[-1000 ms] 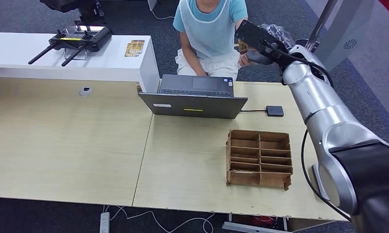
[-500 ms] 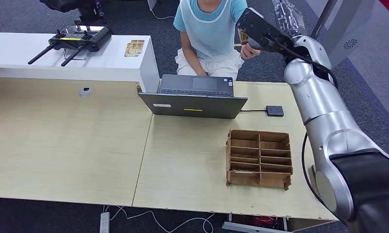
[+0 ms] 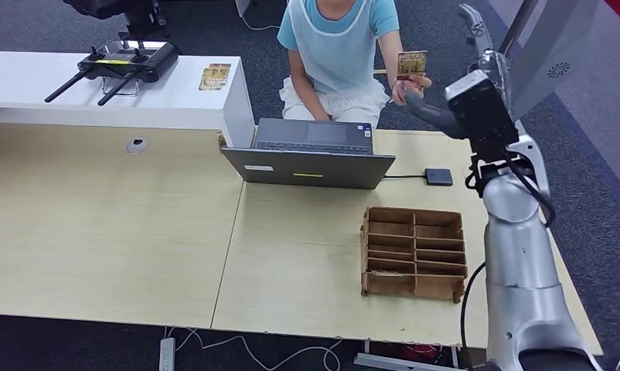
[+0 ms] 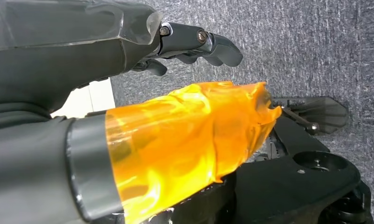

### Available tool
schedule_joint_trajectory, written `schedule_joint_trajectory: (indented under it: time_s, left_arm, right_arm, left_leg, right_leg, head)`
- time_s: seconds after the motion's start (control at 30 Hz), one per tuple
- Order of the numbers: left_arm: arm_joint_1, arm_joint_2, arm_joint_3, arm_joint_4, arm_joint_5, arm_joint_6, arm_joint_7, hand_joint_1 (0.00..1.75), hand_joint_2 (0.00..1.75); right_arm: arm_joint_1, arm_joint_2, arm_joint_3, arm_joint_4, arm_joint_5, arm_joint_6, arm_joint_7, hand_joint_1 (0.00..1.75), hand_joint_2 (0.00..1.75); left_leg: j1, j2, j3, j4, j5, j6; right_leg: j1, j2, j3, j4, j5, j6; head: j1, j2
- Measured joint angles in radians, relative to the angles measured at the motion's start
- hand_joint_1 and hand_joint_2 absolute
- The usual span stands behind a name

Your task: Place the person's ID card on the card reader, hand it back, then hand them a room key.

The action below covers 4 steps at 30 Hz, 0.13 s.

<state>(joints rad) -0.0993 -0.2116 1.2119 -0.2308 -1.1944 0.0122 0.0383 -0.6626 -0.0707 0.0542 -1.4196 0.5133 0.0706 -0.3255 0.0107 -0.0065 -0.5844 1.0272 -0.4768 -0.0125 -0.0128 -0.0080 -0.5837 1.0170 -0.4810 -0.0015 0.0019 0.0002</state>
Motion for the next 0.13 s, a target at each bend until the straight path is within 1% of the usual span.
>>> schedule_joint_trajectory:
  time_s: [0.1, 0.13]
  left_arm:
    - [0.001, -0.001, 0.000, 0.000, 0.010, 0.007, 0.002, 0.00, 0.00]
    - [0.002, -0.001, 0.000, 0.000, 0.012, 0.008, 0.002, 0.00, 0.00]
  right_arm:
    - [0.115, -0.005, -0.059, -0.128, -0.151, 0.052, -0.043, 0.00, 1.75]
    - [0.135, -0.005, -0.070, -0.150, -0.176, 0.061, -0.050, 0.00, 1.75]
  left_leg:
    - [0.000, 0.000, 0.000, 0.000, 0.000, 0.000]
    - [0.000, 0.000, 0.000, 0.000, 0.000, 0.000]
  right_leg:
    - [0.000, 0.000, 0.000, 0.000, 0.000, 0.000]
    - [0.000, 0.000, 0.000, 0.000, 0.000, 0.000]
  head:
    - [0.000, 0.000]
    - [0.000, 0.000]
